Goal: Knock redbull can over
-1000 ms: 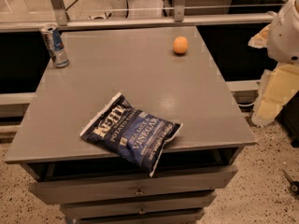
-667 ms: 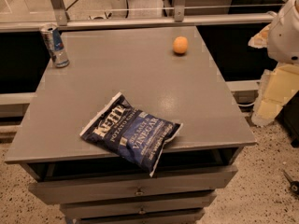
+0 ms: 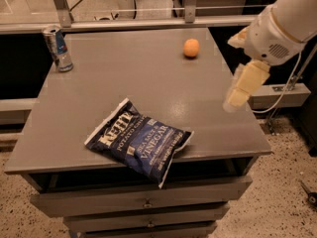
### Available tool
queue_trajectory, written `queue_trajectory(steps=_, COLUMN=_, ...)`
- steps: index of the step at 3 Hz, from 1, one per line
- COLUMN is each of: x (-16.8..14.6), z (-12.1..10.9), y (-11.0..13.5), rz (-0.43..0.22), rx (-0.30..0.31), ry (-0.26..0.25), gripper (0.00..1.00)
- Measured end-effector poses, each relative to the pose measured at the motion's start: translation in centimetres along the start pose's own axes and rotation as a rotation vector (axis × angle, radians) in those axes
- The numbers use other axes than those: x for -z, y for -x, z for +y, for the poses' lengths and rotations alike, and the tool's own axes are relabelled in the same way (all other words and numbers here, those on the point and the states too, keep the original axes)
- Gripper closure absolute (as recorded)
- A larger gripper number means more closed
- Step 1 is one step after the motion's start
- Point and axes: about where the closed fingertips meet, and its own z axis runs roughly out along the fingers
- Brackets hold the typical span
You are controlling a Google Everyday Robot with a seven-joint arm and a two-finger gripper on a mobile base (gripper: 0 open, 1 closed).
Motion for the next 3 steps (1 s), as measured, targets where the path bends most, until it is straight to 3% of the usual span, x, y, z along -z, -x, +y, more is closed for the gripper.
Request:
queue_trajectory(steps=1, x=-5.7, z=-3.7, y=5.1, rz=-0.186, rx=0.001, ry=0.02, gripper=0.0)
queue_trajectory(steps=2, x=-10.6, z=-6.9, y=12.0, rz=-0.393, rx=-0.017, ry=0.02, gripper=0.0)
queue_trajectory(steps=3, x=-10.5, z=-6.8, y=11.9, rz=-0.39, rx=-0.015, ry=0.022, gripper=0.0)
